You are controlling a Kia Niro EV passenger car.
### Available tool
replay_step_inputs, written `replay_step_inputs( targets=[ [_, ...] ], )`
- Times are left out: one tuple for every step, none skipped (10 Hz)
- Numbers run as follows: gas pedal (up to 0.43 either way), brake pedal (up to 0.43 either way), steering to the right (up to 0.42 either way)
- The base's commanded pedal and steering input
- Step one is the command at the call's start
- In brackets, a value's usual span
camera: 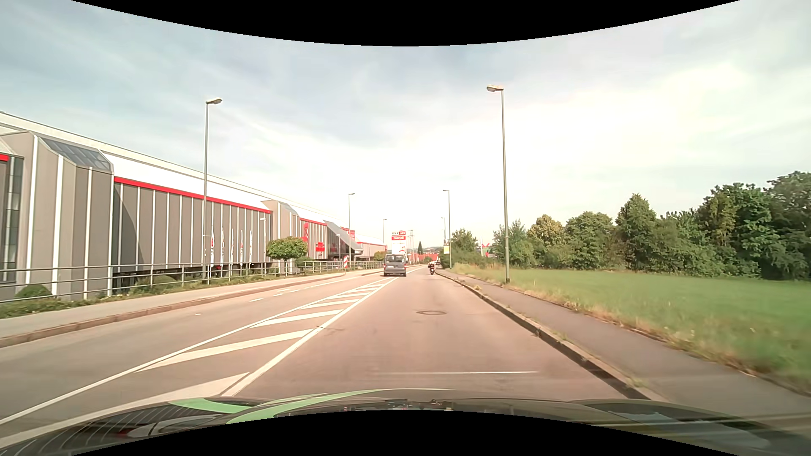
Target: Follow the waypoints while adhering to traffic rules and regulations
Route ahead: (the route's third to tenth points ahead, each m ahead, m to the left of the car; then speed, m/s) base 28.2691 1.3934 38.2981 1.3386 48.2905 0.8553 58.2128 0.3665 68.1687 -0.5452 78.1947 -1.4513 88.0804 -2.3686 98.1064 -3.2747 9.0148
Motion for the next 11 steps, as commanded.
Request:
replay_step_inputs(
  targets=[
    [0.138,0.0,0.008],
    [0.138,0.0,0.012],
    [0.138,0.0,0.013],
    [0.138,0.0,0.013],
    [0.138,0.0,0.013],
    [0.138,0.0,0.013],
    [0.13,0.0,0.011],
    [0.13,0.0,0.009],
    [0.13,0.0,0.007],
    [0.13,0.0,0.006],
    [0.13,0.0,0.005]
  ],
)
